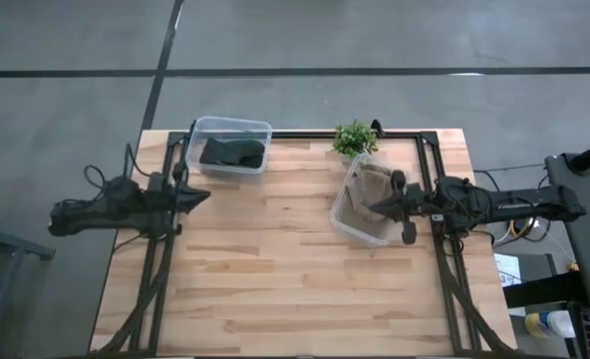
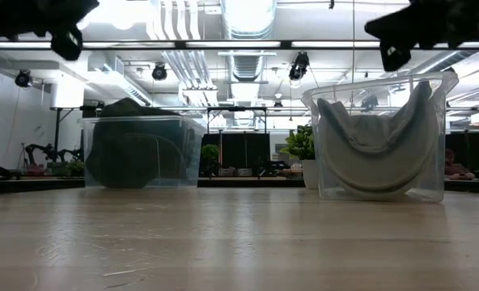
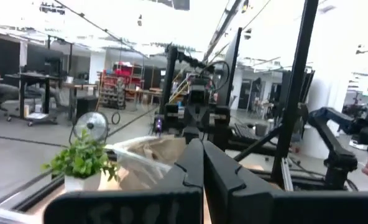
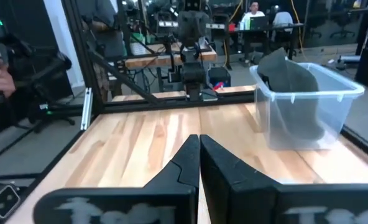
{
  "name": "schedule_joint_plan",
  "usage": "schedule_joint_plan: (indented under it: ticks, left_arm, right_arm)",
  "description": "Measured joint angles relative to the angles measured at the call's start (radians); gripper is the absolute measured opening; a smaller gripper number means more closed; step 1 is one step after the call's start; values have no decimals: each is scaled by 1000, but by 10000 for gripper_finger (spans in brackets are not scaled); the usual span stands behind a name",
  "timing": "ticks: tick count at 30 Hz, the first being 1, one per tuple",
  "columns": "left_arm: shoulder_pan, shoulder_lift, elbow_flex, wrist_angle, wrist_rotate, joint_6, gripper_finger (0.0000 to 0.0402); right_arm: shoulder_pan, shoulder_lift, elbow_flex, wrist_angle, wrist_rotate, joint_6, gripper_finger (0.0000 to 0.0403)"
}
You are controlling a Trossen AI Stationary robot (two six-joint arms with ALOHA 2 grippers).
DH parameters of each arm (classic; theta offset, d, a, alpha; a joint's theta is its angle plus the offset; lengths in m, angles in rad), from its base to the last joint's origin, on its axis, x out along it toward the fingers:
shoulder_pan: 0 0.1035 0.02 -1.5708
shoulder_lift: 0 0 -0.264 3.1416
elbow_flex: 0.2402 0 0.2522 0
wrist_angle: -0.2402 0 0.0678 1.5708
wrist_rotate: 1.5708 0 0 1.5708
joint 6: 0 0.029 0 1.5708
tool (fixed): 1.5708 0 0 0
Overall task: Pick & Place hat
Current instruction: Return to Home Position
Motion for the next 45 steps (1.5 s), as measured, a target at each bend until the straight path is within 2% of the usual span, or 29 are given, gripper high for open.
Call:
schedule_joint_plan:
  ticks: [9, 16, 29, 45]
  left_arm:
    - [0, -80, -137, -14, 1, -23, 0]
    - [0, -89, -179, -14, -4, -18, 0]
    - [0, -111, -188, -16, -7, 57, 0]
    - [0, -97, -188, -56, -19, 16, 0]
  right_arm:
    - [22, -32, -191, 211, -9, -3, 9]
    - [22, -32, -316, 369, -9, 2, 9]
    - [22, -32, -315, 350, -10, -34, 9]
    - [22, -32, -315, 340, -9, -40, 9]
